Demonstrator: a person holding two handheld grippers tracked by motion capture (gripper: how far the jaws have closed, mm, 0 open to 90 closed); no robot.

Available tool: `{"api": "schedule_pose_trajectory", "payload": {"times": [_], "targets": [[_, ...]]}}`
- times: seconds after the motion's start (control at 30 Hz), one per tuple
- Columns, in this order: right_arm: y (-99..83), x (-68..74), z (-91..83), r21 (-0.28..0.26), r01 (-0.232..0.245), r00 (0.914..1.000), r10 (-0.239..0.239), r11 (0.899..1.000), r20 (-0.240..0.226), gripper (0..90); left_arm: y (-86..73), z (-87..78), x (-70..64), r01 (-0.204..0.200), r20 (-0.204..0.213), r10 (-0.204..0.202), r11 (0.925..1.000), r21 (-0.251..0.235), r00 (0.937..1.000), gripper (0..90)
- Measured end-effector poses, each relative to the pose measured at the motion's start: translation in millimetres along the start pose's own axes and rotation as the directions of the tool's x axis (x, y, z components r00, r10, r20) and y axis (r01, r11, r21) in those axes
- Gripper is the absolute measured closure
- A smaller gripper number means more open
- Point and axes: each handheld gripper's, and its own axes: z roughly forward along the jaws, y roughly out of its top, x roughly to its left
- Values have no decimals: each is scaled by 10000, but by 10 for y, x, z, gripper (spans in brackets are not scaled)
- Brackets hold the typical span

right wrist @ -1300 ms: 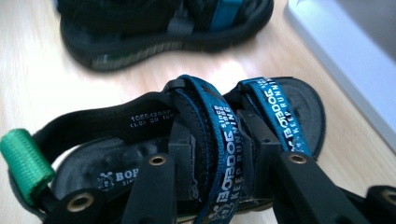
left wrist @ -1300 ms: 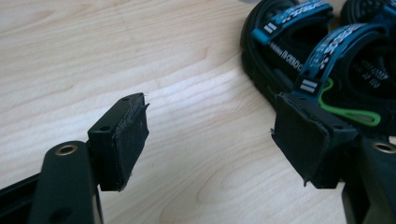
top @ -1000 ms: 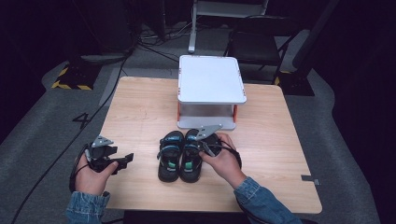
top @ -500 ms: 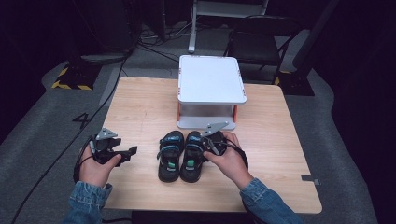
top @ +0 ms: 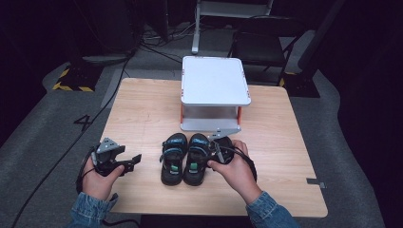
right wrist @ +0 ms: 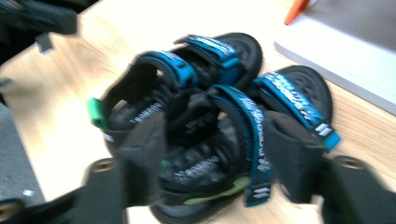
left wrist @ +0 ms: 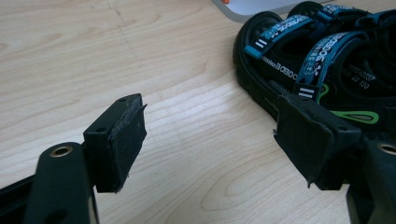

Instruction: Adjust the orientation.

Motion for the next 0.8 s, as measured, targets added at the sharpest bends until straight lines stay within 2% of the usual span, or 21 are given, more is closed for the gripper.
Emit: {"api": "schedule_pose_trajectory", "payload": {"times": [0.03, 0.07, 0.13, 0.2, 0.23, 0.3, 0.33, 0.37, 0.4, 0.5, 0.6, 0.63, 0.8], "targets": [[-2, 16, 3, -71, -142, 9993, 139, 9999, -354, 524, -8, 18, -5, 7, 47, -7, 10000, 50, 10000, 250], [-4, 31, 13, -35, -353, 9968, 349, 9994, -712, 509, -11, 31, -10, -18, 75, 18, 10000, 81, 10000, 250], [-9, 63, 40, 32, -279, 9949, 281, 9996, -968, 520, -8, 37, -19, -94, 135, 93, 9999, 104, 9999, 250], [-14, 102, 57, 220, -239, 9968, 255, 9995, -756, 514, -3, 27, -30, -112, 182, 112, 9999, 9, 9998, 250], [-12, 110, 62, 454, -512, 9960, 543, 9977, -706, 511, -2, 21, -30, -106, 177, 107, 9999, -22, 9998, 249], [-7, 120, 78, 451, -529, 9959, 561, 9976, -714, 488, -5, 12, -28, -132, 151, 132, 9999, -57, 9998, 249], [-2, 131, 96, 559, -584, 9968, 613, 9967, -519, 455, -10, 7, -26, -176, 173, 177, 9998, -56, 9997, 250], [-2, 131, 96, 559, -584, 9968, 613, 9967, -519, 455, -10, 7, -26, -176, 173, 177, 9998, -56, 9997, 249], [0, 142, 134, 751, -826, 9956, 857, 9938, -390, 449, -13, 5, -29, -159, 197, 160, 9999, -59, 9997, 249], [21, 133, 222, 756, -1346, 9885, 1392, 9880, -595, 427, -8, 0, -35, -143, 255, 145, 9999, -96, 9996, 249], [48, 129, 315, 711, -1651, 9839, 1693, 9837, -575, 425, -22, 15, -56, -220, 295, 220, 9998, -32, 9993, 250], [59, 133, 377, 816, -2003, 9759, 2062, 9763, -712, 419, -26, 18, -58, -249, 292, 248, 9997, 15, 9993, 250], [75, 197, 471, 757, -2150, 9737, 2197, 9737, -608, 408, -38, 31, -58, -253, 265, 252, 9997, 52, 9993, 249]]}}
